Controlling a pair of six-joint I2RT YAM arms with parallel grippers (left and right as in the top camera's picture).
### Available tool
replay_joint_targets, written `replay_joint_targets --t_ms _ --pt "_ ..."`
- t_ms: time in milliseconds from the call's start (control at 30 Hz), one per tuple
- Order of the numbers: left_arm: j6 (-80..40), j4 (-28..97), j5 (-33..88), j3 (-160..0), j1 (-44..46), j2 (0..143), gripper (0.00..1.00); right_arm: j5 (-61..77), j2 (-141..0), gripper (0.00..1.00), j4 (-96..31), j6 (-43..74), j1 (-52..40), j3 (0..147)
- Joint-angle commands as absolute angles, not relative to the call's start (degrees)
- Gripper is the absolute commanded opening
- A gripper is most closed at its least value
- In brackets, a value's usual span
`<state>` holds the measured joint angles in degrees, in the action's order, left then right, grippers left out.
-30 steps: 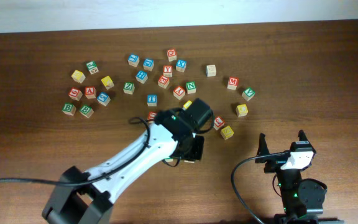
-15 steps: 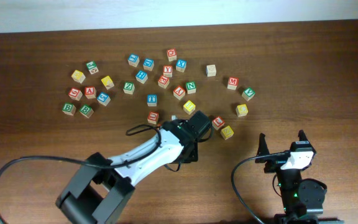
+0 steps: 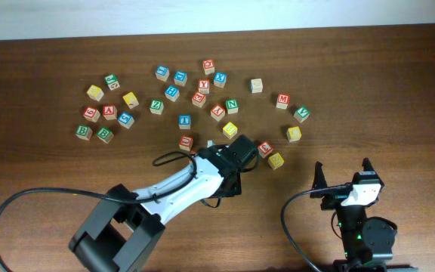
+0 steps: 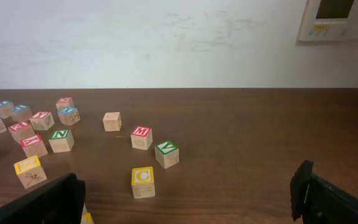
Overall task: Spell out ICRA
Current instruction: 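Carry the yellow S block and place it right of the R block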
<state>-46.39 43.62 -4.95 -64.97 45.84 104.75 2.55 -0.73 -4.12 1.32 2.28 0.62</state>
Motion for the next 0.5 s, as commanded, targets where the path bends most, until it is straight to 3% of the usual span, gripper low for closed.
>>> replay_joint_targets --t_ms 0,233,467 --pt "-47.1 43.5 -5.4 -64.6 46.1 105.4 0.36 2.3 -0.4 0.98 -4.4 1.5 2.7 0.3" --pt "-47.1 43.5 -5.4 -64.6 46.1 105.4 0.4 2.3 -0.4 0.98 -4.4 1.5 2.7 0.3" --pt "-47.1 44.2 -5.4 -64.6 46.1 105.4 0.29 2.3 -0.4 0.98 -4.4 1.5 2.7 0.3"
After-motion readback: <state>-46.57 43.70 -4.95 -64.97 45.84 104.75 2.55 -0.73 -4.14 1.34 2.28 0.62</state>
